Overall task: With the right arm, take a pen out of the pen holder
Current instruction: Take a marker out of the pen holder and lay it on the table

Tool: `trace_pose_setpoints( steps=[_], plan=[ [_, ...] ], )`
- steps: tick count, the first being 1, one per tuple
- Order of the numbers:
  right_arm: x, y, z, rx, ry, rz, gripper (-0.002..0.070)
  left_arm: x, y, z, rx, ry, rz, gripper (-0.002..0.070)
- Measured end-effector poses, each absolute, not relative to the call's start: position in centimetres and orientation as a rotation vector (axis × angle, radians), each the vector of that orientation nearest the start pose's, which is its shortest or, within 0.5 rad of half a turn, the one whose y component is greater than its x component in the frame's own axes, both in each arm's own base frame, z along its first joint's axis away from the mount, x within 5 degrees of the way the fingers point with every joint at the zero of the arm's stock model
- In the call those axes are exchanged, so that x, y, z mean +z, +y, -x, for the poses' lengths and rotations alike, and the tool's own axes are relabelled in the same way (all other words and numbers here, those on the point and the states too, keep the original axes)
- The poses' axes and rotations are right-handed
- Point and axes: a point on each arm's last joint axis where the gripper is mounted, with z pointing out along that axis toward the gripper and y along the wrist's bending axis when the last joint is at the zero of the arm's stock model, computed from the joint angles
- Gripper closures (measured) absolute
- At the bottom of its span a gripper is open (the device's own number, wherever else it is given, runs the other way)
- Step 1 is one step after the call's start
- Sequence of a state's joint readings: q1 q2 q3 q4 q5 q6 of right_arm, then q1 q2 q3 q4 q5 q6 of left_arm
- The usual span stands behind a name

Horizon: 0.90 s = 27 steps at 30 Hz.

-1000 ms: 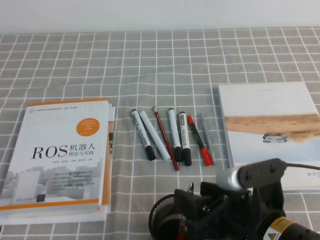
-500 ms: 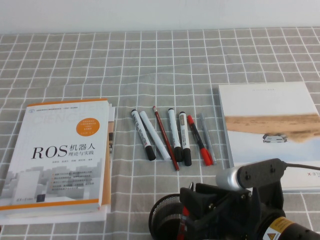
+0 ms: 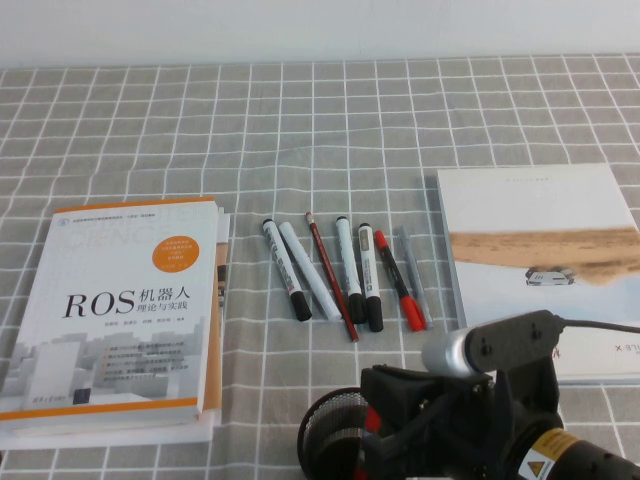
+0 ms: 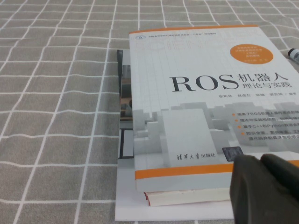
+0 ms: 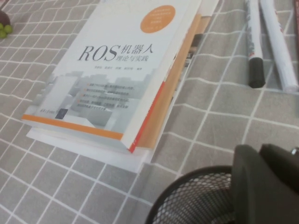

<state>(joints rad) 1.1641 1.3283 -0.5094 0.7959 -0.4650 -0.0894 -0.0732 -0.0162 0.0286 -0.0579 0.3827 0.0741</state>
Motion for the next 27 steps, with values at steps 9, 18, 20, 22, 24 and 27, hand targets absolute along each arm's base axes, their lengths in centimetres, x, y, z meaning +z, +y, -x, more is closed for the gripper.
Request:
trace_pose_setpoints(
  steps=[9, 18, 20, 22, 24, 27],
  plan=[
    [22.3, 21.8, -12.5, 0.850, 2.026, 0.330, 0.0678, 17.0, -0.6, -5.2, -0.057, 1.876, -0.103, 0.0678],
    [24.9, 20.1, -11.8, 0.935, 1.952, 0.273, 0.0400, 17.0, -0.6, -5.2, -0.057, 1.876, -0.103, 0.0678],
    [24.9, 19.5, -11.7, 0.931, 1.965, 0.240, 0.0332, 17.0, -0.6, -5.2, -0.057, 1.876, -0.103, 0.0678],
    [24.5, 19.0, -11.7, 0.901, 1.998, 0.200, 0.0288, 17.0, -0.6, -5.2, -0.057, 1.876, -0.103, 0.0678],
    [24.1, 18.7, -11.8, 0.871, 2.032, 0.167, 0.0269, 17.0, -0.6, -5.2, -0.057, 1.876, -0.103, 0.0678],
    [23.8, 18.6, -11.9, 0.853, 2.069, 0.122, 0.0260, 17.0, -0.6, -5.2, -0.057, 1.876, -0.103, 0.0678]
  ],
)
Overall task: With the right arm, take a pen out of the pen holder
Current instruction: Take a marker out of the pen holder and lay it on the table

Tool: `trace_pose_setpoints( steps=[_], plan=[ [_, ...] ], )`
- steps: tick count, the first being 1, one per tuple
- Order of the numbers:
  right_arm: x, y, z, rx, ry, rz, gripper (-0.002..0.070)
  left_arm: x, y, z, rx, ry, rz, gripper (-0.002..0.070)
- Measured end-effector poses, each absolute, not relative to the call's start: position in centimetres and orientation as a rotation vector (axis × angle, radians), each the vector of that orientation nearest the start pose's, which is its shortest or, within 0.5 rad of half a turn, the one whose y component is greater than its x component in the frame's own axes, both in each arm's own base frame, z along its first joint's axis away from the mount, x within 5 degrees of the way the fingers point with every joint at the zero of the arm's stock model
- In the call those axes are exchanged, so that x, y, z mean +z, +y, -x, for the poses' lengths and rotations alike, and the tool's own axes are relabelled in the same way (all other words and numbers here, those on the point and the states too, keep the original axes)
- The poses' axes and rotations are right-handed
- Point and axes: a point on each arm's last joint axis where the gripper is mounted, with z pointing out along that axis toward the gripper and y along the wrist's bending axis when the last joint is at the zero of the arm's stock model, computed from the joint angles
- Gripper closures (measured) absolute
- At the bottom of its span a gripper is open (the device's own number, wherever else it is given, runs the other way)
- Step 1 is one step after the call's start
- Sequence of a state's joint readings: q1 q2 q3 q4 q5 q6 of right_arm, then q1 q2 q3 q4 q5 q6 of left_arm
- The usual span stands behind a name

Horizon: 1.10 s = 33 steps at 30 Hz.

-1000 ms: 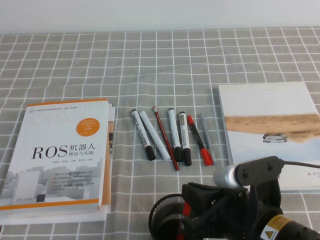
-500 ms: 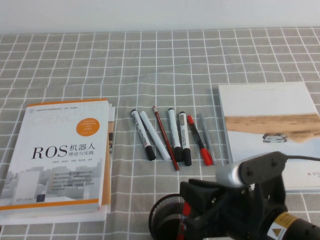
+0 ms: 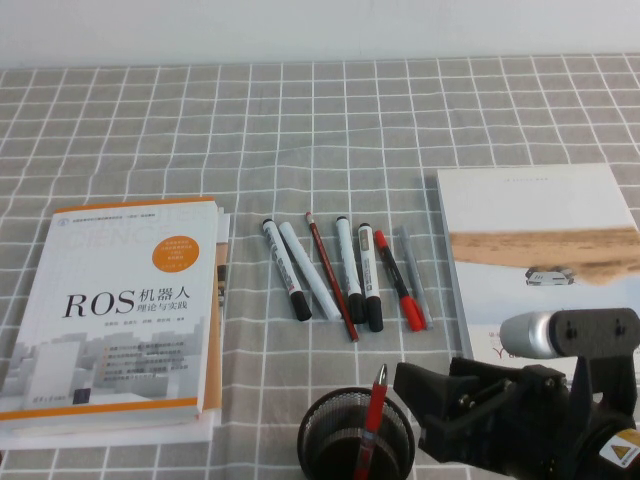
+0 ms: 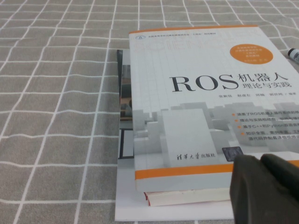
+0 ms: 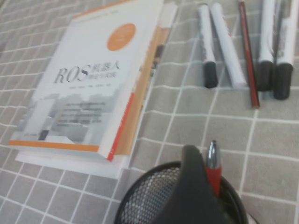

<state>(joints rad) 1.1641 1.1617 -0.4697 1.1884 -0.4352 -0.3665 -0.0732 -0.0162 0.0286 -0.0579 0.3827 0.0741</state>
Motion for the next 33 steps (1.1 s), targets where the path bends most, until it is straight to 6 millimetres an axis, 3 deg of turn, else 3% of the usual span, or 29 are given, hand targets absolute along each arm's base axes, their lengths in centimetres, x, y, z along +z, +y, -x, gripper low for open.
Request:
trace_pose_setpoints(
  steps=[6, 14, 33],
  plan=[
    [24.0, 18.9, -11.8, 0.868, 2.082, 0.130, 0.0251, 17.0, -0.6, -5.2, -0.057, 1.876, -0.103, 0.0678],
    [23.6, 20.2, -12.2, 0.863, 2.126, 0.148, 0.0178, 17.0, -0.6, -5.2, -0.057, 1.876, -0.103, 0.0678],
    [21.7, 22.2, -13.8, 0.786, 2.204, 0.158, 0.0173, 17.0, -0.6, -5.2, -0.057, 1.876, -0.103, 0.0678]
  ],
)
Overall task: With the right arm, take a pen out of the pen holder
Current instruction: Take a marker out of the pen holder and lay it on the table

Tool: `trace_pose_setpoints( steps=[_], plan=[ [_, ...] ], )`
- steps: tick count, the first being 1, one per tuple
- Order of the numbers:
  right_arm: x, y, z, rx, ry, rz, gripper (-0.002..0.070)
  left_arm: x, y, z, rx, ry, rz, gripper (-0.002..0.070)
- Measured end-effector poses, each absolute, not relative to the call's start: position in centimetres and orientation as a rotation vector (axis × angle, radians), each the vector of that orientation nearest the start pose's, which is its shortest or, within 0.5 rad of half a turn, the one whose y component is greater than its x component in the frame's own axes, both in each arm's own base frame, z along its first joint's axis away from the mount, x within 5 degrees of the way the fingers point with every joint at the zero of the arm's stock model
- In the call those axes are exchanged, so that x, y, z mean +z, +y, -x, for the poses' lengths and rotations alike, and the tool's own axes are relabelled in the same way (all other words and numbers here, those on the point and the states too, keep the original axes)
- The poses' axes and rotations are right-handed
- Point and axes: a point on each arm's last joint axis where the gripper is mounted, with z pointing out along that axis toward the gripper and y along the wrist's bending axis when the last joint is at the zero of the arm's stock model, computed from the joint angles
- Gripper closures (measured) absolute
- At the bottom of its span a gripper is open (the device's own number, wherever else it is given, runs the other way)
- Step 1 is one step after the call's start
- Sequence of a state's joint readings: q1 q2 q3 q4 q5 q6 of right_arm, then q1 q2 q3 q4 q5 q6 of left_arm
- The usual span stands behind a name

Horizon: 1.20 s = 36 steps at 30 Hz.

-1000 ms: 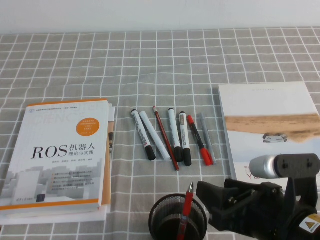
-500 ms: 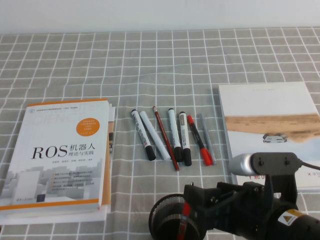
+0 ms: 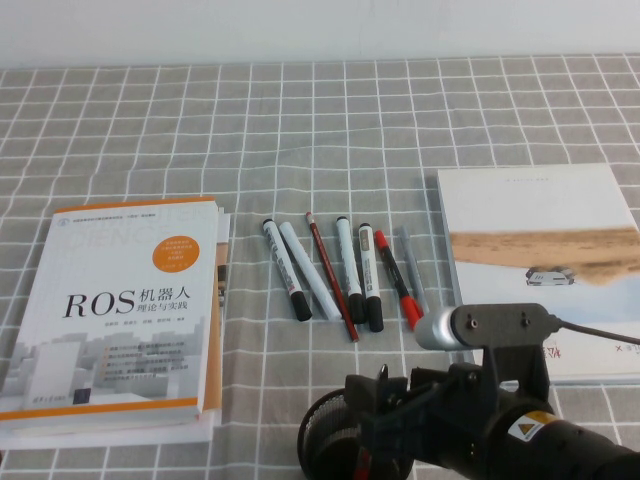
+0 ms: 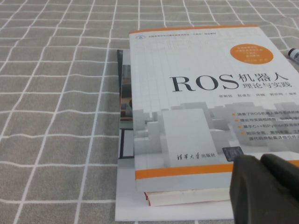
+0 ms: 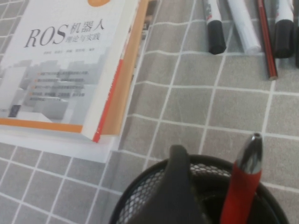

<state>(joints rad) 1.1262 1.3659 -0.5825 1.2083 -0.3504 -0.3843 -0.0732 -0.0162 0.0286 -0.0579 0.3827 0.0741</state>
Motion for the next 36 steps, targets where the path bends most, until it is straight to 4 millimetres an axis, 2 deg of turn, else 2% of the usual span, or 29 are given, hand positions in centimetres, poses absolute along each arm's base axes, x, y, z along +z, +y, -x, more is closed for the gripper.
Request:
trace_pose_setpoints(
  steps=[9, 14, 26, 34, 36],
  plan=[
    [21.43, 22.22, -13.99, 0.762, 2.200, 0.152, 0.0174, 17.01, -0.58, -5.18, -0.057, 1.876, -0.103, 0.0678],
    [21.44, 22.23, -13.99, 0.762, 2.198, 0.157, 0.0216, 17.01, -0.58, -5.18, -0.057, 1.876, -0.103, 0.0678],
    [21.50, 22.31, -14.00, 0.758, 2.188, 0.181, 0.0408, 17.01, -0.58, -5.18, -0.057, 1.876, -0.103, 0.0678],
    [21.51, 22.33, -14.00, 0.757, 2.185, 0.188, 0.0604, 17.01, -0.58, -5.18, -0.057, 1.876, -0.103, 0.0678],
    [21.57, 22.37, -14.02, 0.758, 2.181, 0.192, 0.0626, 17.01, -0.58, -5.18, -0.057, 1.876, -0.103, 0.0678]
  ],
)
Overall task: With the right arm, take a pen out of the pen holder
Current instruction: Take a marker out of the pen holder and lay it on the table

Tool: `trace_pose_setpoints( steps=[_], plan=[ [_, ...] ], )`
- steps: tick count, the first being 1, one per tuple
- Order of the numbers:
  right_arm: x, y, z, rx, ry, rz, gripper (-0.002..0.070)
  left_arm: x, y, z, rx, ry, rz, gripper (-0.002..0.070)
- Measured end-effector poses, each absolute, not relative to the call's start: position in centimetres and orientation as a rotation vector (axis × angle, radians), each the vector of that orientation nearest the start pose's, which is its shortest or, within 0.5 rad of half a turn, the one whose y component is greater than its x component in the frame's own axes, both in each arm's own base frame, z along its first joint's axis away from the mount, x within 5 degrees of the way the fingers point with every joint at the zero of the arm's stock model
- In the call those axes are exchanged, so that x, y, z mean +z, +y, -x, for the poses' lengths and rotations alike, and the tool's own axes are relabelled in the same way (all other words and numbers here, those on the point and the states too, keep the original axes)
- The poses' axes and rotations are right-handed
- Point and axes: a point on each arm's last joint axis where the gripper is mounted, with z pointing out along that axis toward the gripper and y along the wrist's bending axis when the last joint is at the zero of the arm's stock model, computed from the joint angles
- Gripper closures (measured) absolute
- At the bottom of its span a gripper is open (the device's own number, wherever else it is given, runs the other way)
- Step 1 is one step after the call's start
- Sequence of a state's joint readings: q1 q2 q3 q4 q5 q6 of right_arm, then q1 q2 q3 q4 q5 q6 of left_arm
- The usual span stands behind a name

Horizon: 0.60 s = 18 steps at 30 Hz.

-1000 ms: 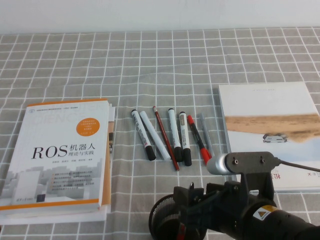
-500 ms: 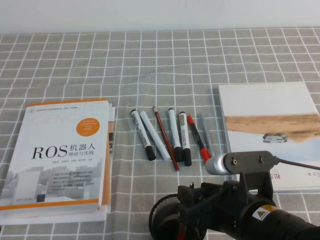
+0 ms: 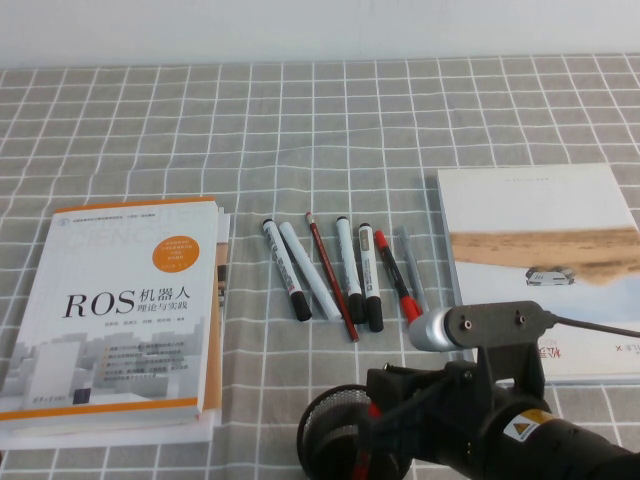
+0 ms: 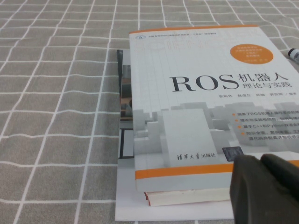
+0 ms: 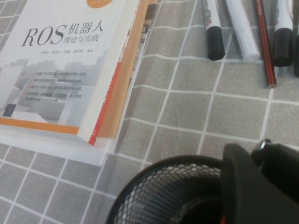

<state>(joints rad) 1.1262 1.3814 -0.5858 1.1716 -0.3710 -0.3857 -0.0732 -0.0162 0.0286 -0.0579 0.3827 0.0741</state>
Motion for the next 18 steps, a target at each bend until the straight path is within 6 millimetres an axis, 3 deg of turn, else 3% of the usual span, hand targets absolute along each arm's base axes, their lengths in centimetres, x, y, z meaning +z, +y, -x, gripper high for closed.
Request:
trace_pose_setpoints(
  steps=[8, 18],
  plan=[
    [21.8, 22.4, -14.0, 0.765, 2.170, 0.204, 0.0626, 17.0, -0.6, -5.2, -0.057, 1.876, -0.103, 0.0678],
    [24.5, 22.0, -13.4, 0.832, 2.080, 0.296, 0.0626, 17.0, -0.6, -5.2, -0.057, 1.876, -0.103, 0.0678]
  ],
)
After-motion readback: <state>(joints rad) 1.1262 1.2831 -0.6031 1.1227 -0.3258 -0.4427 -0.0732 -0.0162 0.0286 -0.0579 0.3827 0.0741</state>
